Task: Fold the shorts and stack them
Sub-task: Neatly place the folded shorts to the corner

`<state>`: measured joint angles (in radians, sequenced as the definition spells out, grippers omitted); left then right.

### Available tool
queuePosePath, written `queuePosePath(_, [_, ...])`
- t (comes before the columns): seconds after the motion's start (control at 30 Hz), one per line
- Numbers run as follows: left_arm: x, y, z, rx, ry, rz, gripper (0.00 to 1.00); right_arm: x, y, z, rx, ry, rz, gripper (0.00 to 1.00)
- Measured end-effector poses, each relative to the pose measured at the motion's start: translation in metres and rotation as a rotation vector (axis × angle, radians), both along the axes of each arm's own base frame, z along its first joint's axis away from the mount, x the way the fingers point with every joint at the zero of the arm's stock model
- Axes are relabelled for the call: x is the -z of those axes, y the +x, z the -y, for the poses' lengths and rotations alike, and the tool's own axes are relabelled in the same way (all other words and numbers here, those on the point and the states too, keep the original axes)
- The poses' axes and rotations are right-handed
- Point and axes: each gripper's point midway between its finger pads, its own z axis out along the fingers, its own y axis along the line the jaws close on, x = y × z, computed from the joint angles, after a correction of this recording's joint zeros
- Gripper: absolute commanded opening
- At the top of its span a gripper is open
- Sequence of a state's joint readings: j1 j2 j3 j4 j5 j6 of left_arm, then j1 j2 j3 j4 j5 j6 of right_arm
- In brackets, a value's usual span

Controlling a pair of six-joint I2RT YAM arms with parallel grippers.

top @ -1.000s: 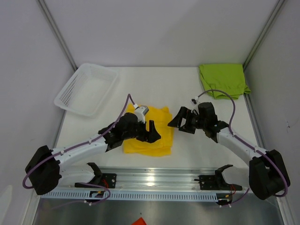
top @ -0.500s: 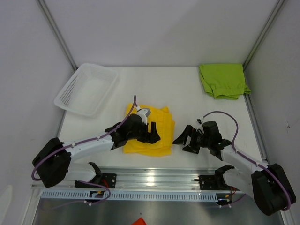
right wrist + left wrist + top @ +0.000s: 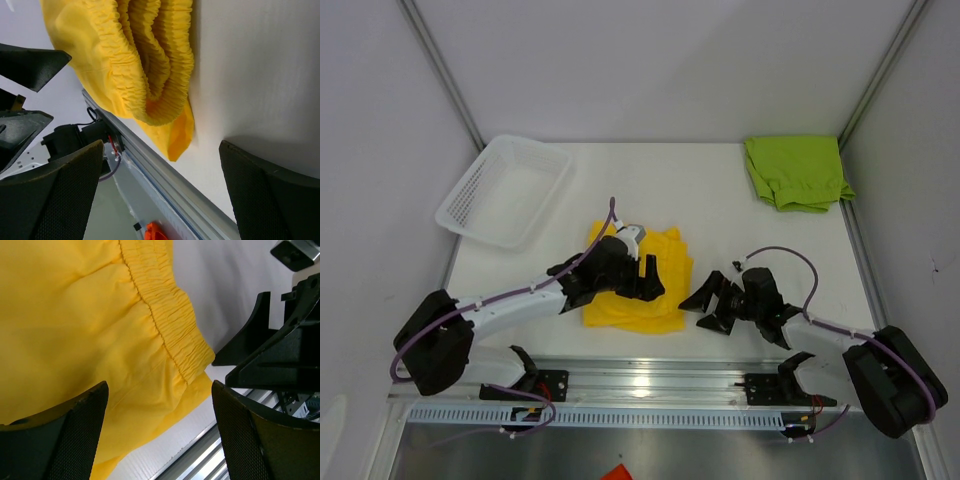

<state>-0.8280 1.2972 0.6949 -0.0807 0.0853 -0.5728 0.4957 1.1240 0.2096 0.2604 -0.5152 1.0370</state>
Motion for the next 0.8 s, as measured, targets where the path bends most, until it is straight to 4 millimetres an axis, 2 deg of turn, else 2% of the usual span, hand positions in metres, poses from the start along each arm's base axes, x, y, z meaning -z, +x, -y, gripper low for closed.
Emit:
queuePosePath(0.1, [-0.002,0.005,0.004,0.001,0.005,0.005,0.85,0.0,0.002,-0.008,0.01,0.019,-0.007,1.0])
queuePosePath(0.47, [0.031,0.001,-0.006,-0.014,0.073,-0.044,0.85,-0.001,0.002,-0.024,0.082,0.028,0.002,0.99])
queuePosePath(0.6, [0.037,-0.002,-0.006,-0.011,0.053,-0.048,0.85,0.0,0.009,-0.026,0.121,0.036,-0.002,1.0])
queuePosePath(0.77, [0.045,-0.008,-0.005,-0.005,0.006,-0.056,0.84,0.0,0.022,-0.036,0.147,0.087,-0.012,0.99])
queuePosePath(0.8, [0.046,-0.009,-0.004,-0.008,-0.008,-0.056,0.84,0.0,0.024,-0.039,0.151,0.097,-0.013,0.94])
